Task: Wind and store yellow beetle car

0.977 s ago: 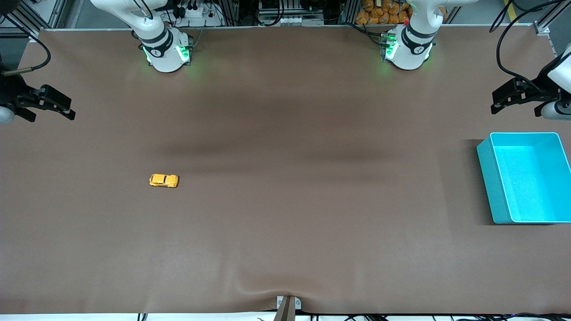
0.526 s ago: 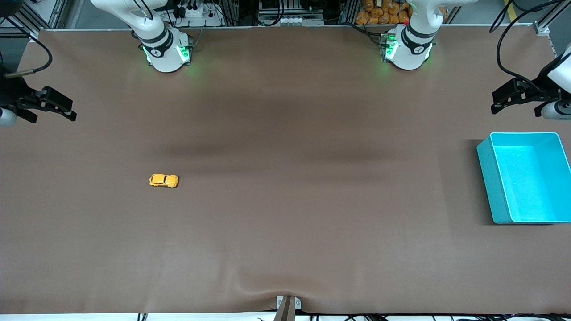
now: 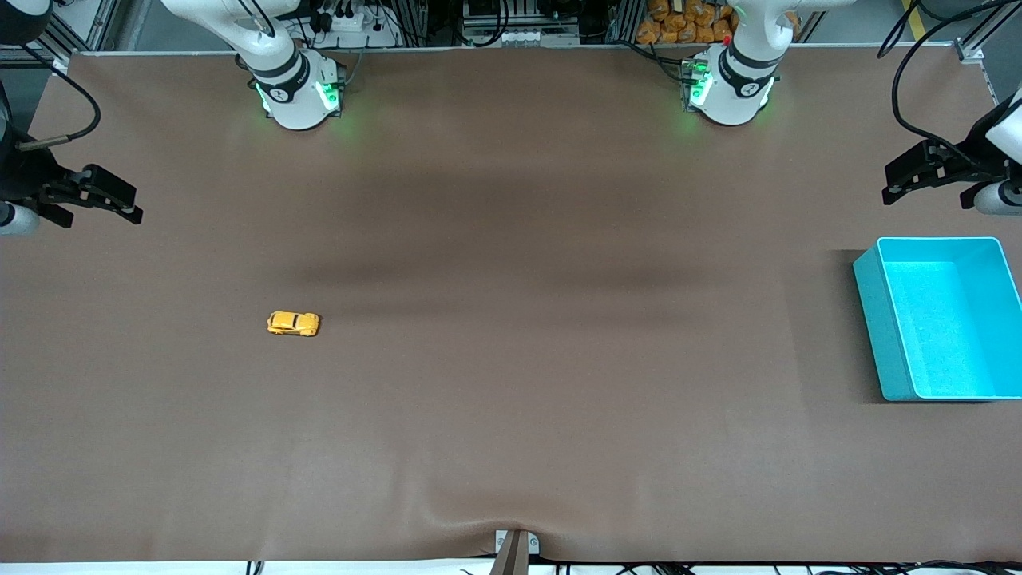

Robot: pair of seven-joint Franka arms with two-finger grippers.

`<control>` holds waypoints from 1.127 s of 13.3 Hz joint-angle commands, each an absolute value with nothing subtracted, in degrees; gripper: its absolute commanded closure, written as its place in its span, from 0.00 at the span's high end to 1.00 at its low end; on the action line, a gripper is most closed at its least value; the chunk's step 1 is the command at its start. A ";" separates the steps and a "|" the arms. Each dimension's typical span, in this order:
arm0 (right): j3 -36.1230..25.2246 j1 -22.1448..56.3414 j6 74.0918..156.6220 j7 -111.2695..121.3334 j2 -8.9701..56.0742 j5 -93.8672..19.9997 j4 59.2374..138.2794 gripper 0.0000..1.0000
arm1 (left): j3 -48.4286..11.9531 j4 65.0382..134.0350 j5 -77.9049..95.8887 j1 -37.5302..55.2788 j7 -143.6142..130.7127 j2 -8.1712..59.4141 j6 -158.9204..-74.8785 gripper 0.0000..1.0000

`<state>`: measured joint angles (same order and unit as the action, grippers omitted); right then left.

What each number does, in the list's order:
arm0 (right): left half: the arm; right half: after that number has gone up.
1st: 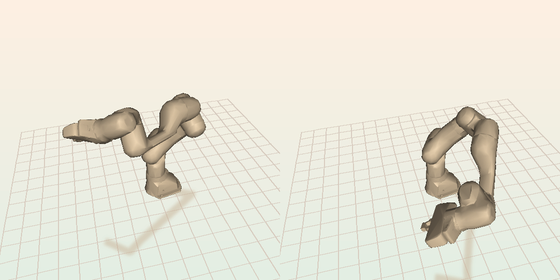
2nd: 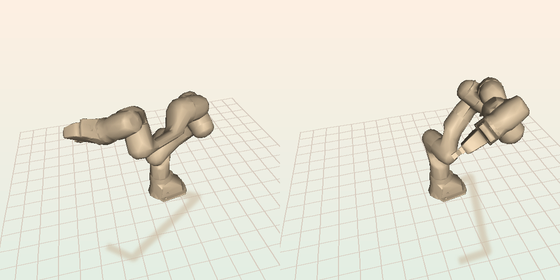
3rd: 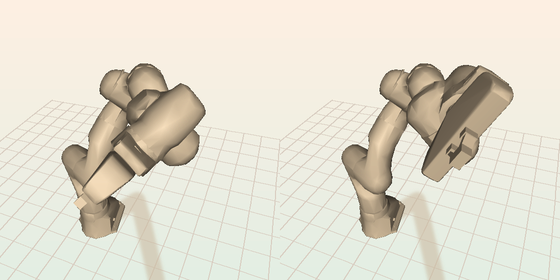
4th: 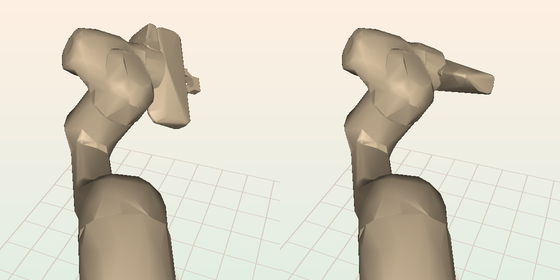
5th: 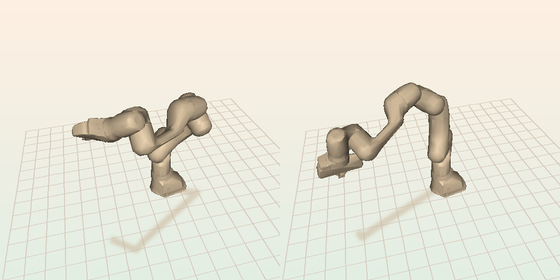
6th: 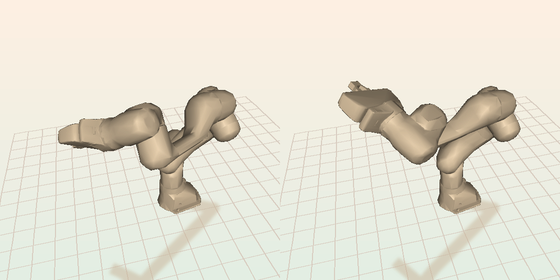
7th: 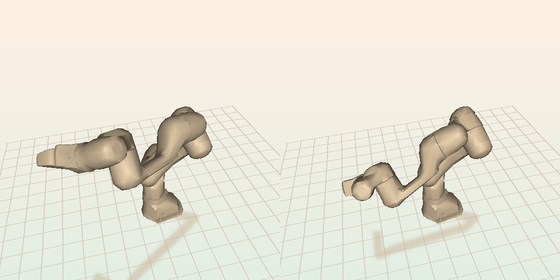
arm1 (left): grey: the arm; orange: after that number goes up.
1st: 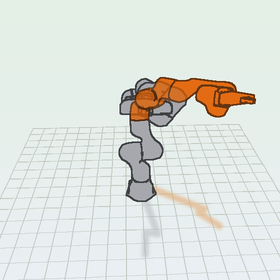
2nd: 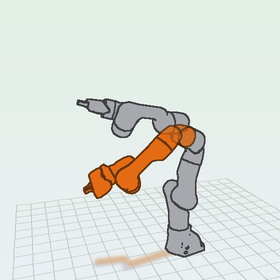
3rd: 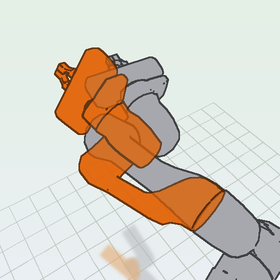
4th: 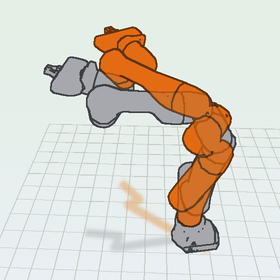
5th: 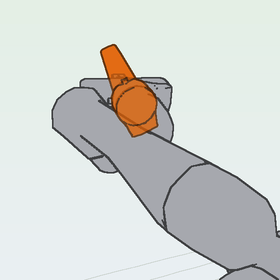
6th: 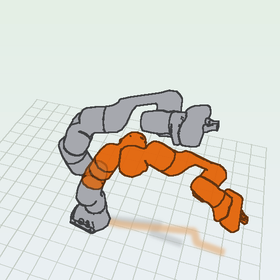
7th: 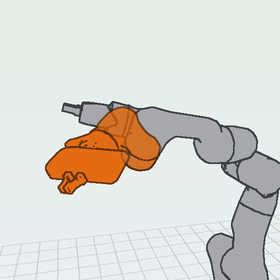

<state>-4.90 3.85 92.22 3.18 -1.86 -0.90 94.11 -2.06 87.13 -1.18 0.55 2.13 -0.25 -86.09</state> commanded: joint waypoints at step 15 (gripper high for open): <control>-4.57 4.13 103.50 12.97 -0.35 -1.32 103.51 1.00 | -2.29 86.84 -0.18 0.09 2.37 -0.18 -86.04 1.00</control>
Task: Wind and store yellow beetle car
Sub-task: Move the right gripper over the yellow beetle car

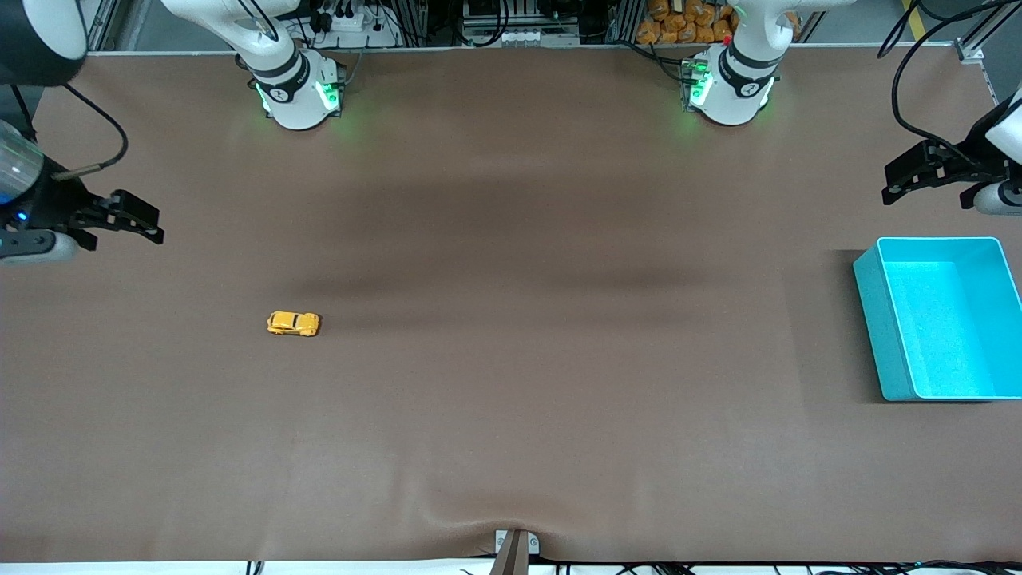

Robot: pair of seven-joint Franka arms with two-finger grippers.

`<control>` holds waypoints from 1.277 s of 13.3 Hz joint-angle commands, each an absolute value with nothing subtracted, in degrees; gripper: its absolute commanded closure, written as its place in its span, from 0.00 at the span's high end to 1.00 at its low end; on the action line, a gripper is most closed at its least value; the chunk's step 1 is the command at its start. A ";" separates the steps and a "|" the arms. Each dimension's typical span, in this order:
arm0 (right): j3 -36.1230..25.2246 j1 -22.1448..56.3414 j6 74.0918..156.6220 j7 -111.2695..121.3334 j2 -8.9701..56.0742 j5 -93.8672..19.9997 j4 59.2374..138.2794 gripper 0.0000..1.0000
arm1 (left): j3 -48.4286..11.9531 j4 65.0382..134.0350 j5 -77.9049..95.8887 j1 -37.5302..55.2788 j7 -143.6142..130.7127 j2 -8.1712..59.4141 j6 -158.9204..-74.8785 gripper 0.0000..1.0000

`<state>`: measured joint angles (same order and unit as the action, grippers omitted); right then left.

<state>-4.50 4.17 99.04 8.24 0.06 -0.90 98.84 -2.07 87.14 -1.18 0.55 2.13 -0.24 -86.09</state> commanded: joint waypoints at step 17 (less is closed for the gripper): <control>-4.57 7.64 124.26 74.68 12.12 -1.05 116.36 1.00 | -2.20 86.84 -0.09 -0.18 2.46 -0.09 -86.13 1.00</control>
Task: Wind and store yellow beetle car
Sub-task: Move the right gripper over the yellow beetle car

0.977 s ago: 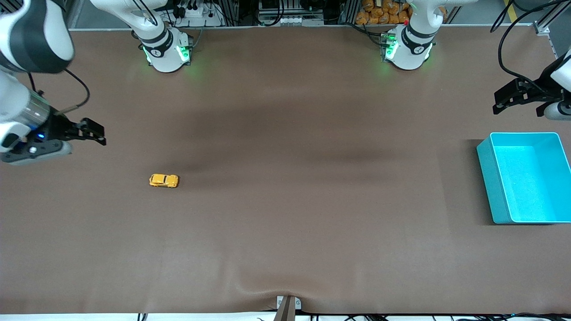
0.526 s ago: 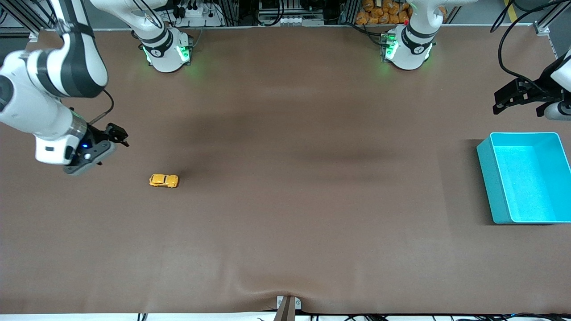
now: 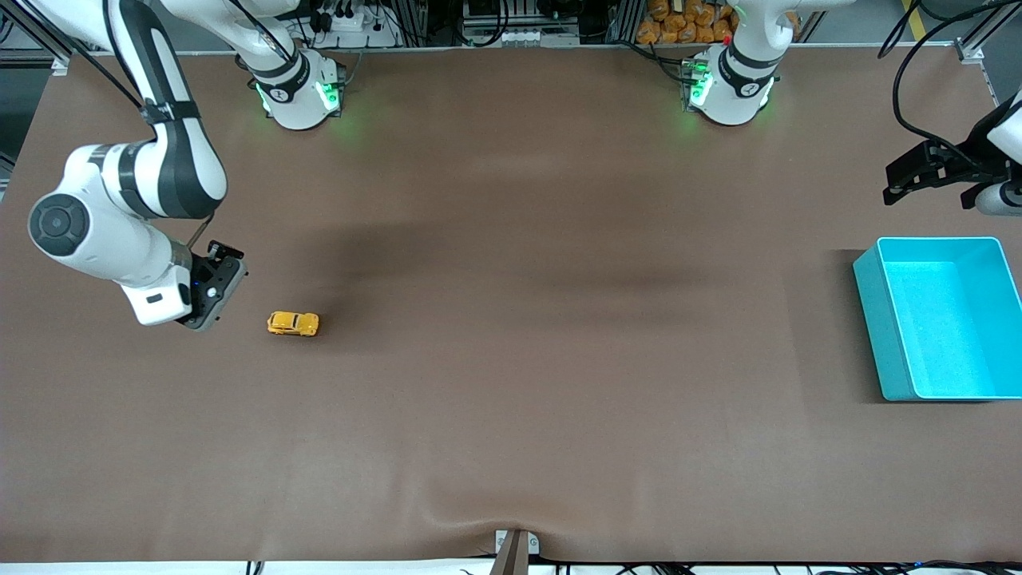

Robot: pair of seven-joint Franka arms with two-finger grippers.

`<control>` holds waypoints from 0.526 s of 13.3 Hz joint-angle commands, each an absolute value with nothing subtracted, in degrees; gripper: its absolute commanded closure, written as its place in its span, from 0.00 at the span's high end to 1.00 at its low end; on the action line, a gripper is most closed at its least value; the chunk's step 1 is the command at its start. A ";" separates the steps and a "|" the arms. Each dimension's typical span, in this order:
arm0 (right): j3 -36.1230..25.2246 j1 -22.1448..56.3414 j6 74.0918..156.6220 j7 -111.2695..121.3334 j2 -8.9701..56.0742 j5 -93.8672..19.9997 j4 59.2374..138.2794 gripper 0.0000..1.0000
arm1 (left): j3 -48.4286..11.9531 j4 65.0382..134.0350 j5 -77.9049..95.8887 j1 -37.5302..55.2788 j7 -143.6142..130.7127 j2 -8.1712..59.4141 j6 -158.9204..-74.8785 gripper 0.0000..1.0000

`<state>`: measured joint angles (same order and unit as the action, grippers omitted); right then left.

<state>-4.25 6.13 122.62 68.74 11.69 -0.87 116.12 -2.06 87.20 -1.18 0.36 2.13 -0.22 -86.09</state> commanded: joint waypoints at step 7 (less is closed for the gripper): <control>-4.57 8.44 139.02 81.30 12.30 -1.05 127.25 1.00 | -2.28 86.84 -0.09 -0.18 2.46 -0.09 -86.13 1.00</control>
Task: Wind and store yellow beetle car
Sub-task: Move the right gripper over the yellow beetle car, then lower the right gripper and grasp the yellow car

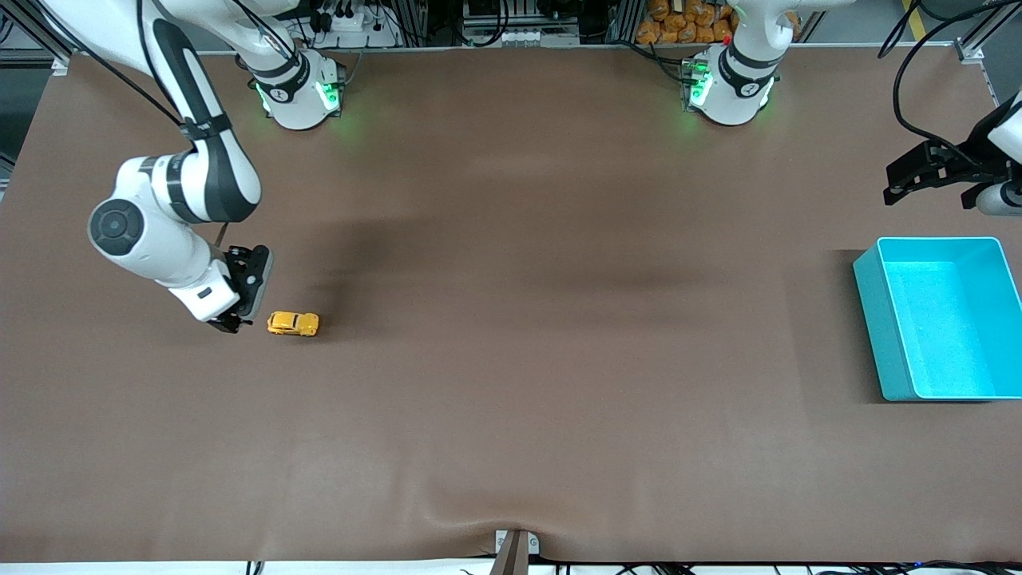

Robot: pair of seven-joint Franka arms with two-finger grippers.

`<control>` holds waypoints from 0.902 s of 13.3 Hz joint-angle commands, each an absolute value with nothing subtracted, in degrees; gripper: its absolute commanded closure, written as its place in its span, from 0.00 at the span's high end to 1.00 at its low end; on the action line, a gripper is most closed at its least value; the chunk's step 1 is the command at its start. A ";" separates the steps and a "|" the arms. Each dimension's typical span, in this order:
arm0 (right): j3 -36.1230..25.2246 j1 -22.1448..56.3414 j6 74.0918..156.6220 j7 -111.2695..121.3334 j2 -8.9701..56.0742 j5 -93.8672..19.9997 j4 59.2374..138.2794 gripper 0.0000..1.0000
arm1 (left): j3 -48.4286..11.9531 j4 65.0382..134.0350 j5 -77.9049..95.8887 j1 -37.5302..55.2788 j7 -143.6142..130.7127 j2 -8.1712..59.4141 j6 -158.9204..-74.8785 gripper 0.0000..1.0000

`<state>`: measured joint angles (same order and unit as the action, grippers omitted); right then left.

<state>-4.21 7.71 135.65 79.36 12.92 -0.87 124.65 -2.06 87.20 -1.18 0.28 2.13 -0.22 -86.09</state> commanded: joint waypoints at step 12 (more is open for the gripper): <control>-4.57 10.81 154.85 80.77 18.27 0.35 131.49 0.86 | -2.20 86.84 0.97 -0.70 2.55 0.18 -86.22 1.00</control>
